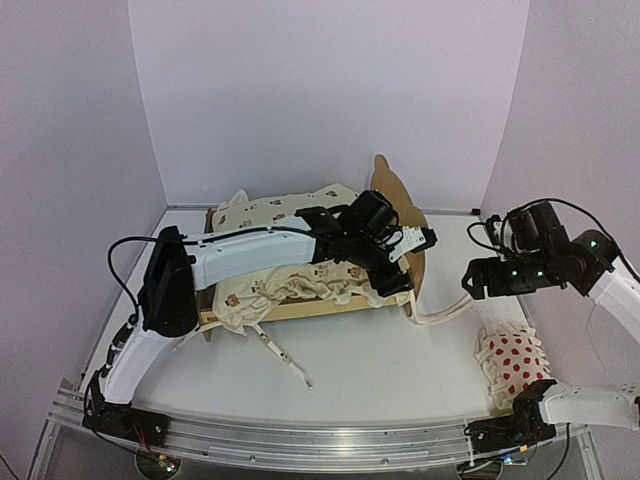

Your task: Set up the pet bed

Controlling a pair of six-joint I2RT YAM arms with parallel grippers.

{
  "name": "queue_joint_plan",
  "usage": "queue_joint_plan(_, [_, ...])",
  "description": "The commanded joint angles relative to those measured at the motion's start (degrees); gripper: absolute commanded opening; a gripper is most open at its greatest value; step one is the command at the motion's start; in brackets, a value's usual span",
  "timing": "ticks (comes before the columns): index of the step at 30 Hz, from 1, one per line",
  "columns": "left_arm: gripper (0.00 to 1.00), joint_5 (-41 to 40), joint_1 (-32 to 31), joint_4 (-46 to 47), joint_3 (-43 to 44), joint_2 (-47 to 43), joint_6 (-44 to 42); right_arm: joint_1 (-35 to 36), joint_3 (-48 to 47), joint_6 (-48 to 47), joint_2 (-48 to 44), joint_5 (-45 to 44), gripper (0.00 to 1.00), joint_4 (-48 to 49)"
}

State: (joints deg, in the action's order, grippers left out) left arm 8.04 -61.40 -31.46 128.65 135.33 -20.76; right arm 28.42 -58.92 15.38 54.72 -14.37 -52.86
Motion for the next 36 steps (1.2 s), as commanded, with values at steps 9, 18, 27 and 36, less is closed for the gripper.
queue_joint_plan(9, [0.61, -8.9, 1.2, 5.0, 1.9, 2.7, -5.6, 0.1, 2.0, 1.7, -2.4, 2.6, 0.92, -1.4])
queue_joint_plan(18, [0.60, -16.4, 1.2, 6.5, 0.2, 5.0, -7.5, 0.1, 2.1, 1.6, -2.0, 3.4, 0.92, -1.3])
queue_joint_plan(27, [0.64, -17.2, 1.2, 11.0, -7.1, 3.0, -7.8, 0.1, 1.6, 1.3, -1.9, 5.5, 0.92, -1.3])
queue_joint_plan(36, [0.54, -19.3, 1.2, 11.9, -9.0, 2.4, -8.4, 0.1, 0.7, 1.6, -2.0, 7.4, 0.92, -1.4])
